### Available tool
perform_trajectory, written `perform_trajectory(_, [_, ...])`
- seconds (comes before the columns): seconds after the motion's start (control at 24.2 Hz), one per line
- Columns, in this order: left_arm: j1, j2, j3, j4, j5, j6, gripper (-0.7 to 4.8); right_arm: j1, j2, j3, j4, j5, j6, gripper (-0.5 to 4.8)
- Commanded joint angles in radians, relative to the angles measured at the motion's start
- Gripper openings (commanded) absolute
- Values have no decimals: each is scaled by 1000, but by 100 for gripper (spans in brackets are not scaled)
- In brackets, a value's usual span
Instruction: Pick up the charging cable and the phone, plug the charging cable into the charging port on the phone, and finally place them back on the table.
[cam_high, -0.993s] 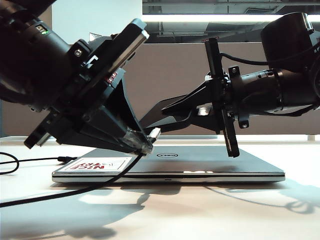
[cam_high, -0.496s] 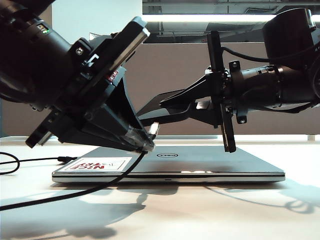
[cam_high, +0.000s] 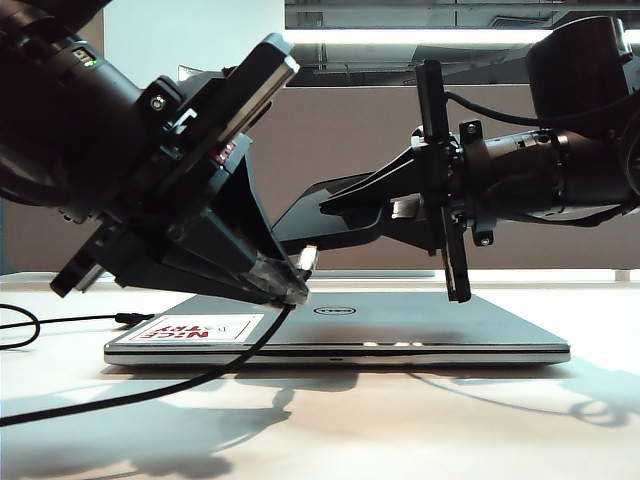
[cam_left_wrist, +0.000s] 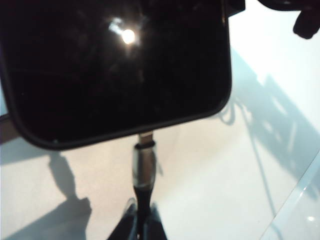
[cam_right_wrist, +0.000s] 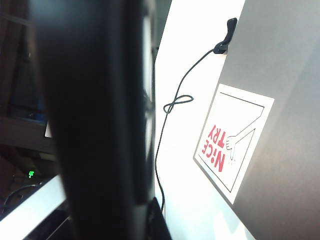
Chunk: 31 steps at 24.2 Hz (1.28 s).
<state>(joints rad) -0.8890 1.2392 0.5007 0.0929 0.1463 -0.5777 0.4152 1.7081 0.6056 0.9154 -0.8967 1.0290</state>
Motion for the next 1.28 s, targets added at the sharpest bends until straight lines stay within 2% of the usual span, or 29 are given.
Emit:
perform_trajectory(0.04, [2,-2,2,21,-6,-3,-6,3,-10,5,31,-49,-31,-2])
perform_trajectory(0.41, [2,-2,2,22,-6,-3,-6,3,-10,5,32,-90,-63,-2])
perform_trajectory(1.08, [2,-2,2,82,-6,-6,-6,9,-10,5,35,-68,-63,-2])
perform_trajectory(1.28, [2,-2,3,82,-6,-6,-6,10,-10,5,35,-118,-83,-2])
